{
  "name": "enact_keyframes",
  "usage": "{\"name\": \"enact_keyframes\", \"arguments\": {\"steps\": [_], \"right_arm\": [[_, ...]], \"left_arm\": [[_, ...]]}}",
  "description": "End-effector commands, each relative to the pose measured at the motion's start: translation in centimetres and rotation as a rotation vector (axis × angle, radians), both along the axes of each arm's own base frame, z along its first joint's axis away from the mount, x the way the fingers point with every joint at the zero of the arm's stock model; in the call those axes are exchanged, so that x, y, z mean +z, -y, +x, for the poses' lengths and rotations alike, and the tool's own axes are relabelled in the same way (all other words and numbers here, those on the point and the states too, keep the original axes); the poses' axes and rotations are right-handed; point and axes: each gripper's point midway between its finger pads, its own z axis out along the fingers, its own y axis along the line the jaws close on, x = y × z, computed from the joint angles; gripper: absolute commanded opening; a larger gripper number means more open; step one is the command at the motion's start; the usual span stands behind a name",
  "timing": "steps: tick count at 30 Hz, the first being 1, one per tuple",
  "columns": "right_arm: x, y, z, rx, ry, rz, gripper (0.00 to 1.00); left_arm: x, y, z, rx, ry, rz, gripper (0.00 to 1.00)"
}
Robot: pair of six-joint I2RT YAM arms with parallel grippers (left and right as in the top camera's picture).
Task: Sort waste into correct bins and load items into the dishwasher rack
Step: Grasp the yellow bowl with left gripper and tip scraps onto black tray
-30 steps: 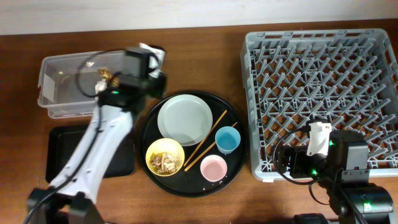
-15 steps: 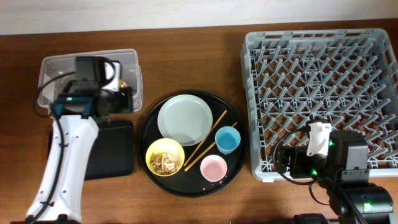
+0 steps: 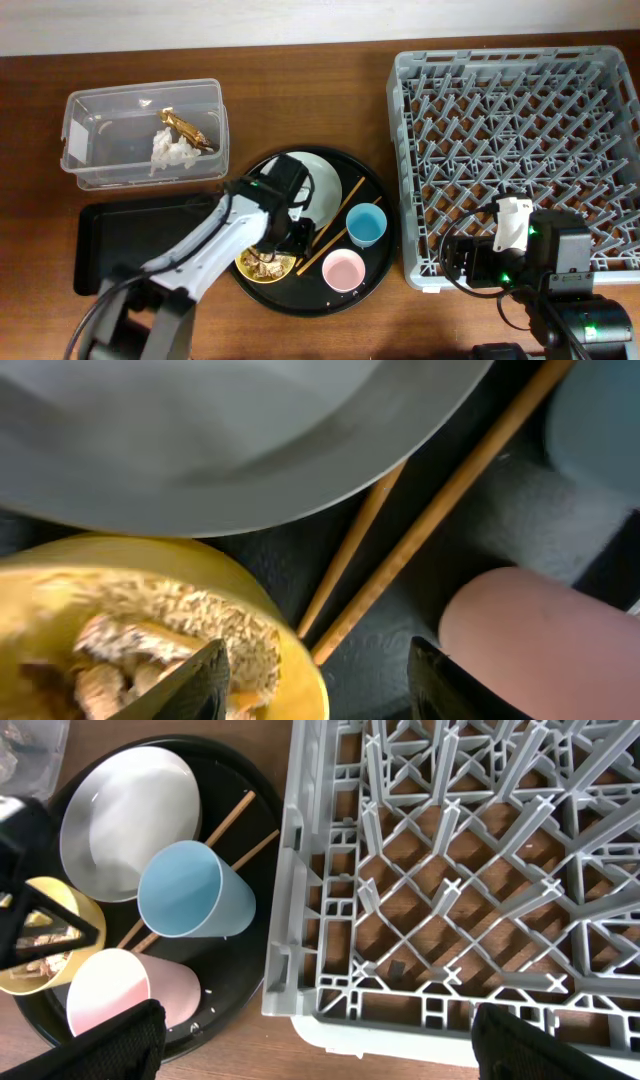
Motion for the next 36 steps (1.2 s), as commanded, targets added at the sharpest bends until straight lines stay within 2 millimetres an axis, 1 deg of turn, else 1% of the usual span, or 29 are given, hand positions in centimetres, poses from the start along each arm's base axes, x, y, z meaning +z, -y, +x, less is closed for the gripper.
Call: {"name": "enact_keyframes", "arguments": {"steps": [1,2,4,5,6,8,9,10,12,13,14,15,17,18,19,20,22,24,25,26,27,28,29,31,33,35,36], "right_arm": [[0.4,-0.2,0.0,0.001,0.01,0.009,0.99],[0.4,-0.2,0.0,0.001,0.01,0.009,0.99],[0.4,-0.2,0.0,0.001,0.01,0.009,0.98],[0.4,-0.2,0.0,0.001,0.01,0.009,0.98],[0.4,-0.2,0.0,0.001,0.009,0.008,0.99],[0.4,-0.2,0.0,0.001,0.007,0.008,0.99],[0.4,-0.2,0.0,0.001,0.007,0.008,0.99],[0.4,-0.2,0.0,0.001,0.007,0.008,0.99],[0.4,-0.2,0.0,0.001,0.007,0.008,0.98],[0.4,-0.2,0.0,0.001,0.007,0.008,0.98],[0.4,-0.2,0.0,0.001,0.007,0.008,0.99],[0.4,-0.2,0.0,0.001,0.007,0.008,0.99],[0.4,-0.2,0.0,0.001,0.007,0.008,0.99],[0.4,-0.2,0.0,0.001,0.007,0.008,0.98],[0.4,-0.2,0.0,0.001,0.007,0.008,0.99],[0.4,-0.2,0.0,0.001,0.007,0.008,0.98],[0.4,-0.2,-0.1,0.001,0.006,0.008,0.99],[0.3,-0.2,-0.1,0.001,0.005,0.008,0.99],[0.3,-0.2,-0.1,0.001,0.005,0.008,0.98],[0.3,-0.2,-0.1,0.001,0.005,0.008,0.98],[0.3,-0.2,-0.1,0.001,0.005,0.008,0.99],[0.3,-0.2,-0.1,0.001,0.004,0.008,0.99],[0.3,-0.2,-0.1,0.001,0.002,0.008,0.98],[0.3,-0.2,-0.2,0.001,-0.001,0.008,0.99],[0.3,-0.2,-0.2,0.001,-0.001,0.008,0.99],[0.3,-0.2,-0.2,0.001,-0.001,0.008,0.99],[0.3,-0.2,-0.2,0.001,-0.001,0.008,0.99]], "left_arm": [[-2.3,-0.7,-0.5,-0.001,-0.041,0.078,0.45],[-2.5,-1.6,0.1,0.002,-0.011,0.128,0.41],[-2.5,-1.6,0.4,0.003,0.006,0.131,0.22],[-2.5,-1.5,0.5,0.004,0.009,0.129,0.21],[-2.5,-1.5,0.5,0.004,0.01,0.129,0.13],[-2.5,-1.5,0.5,0.004,0.009,0.129,0.07],[-2.5,-1.5,0.5,0.003,0.009,0.129,0.02],[-2.5,-1.5,0.5,0.003,0.009,0.129,0.0],[-2.3,-1.5,0.6,0.004,0.012,0.128,0.0],[-1.6,-1.2,1.1,0.005,0.03,0.118,0.0],[-0.4,-1.0,1.7,0.01,0.064,0.101,0.0],[1.0,-0.9,2.4,0.017,0.098,0.086,0.0],[3.9,-1.5,3.7,0.05,0.165,0.049,0.0],[6.0,-2.6,4.7,0.078,0.223,0.025,0.0],[7.4,-4.2,5.4,0.103,0.267,0.012,0.0],[8.3,-5.5,5.9,0.113,0.286,-0.016,0.0],[9.3,-8.8,7.0,0.15,0.278,-0.178,0.0],[10.1,-10.7,7.4,0.161,0.294,-0.312,0.0],[10.3,-12.2,7.5,0.178,0.313,-0.381,0.0],[9.9,-13.8,7.3,0.228,0.327,-0.453,0.0],[9.9,-14.4,7.1,0.241,0.358,-0.551,0.0],[9.3,-15.4,6.6,0.293,0.379,-0.647,0.0],[8.6,-16.2,5.9,0.353,0.38,-0.709,0.0],[8.1,-18.1,5.1,0.462,0.391,-0.809,0.0],[8.1,-19.3,4.9,0.532,0.397,-0.879,0.0],[8.6,-19.9,4.8,0.549,0.435,-0.964,0.0],[8.5,-20.3,4.7,0.574,0.436,-0.994,0.0]]}}
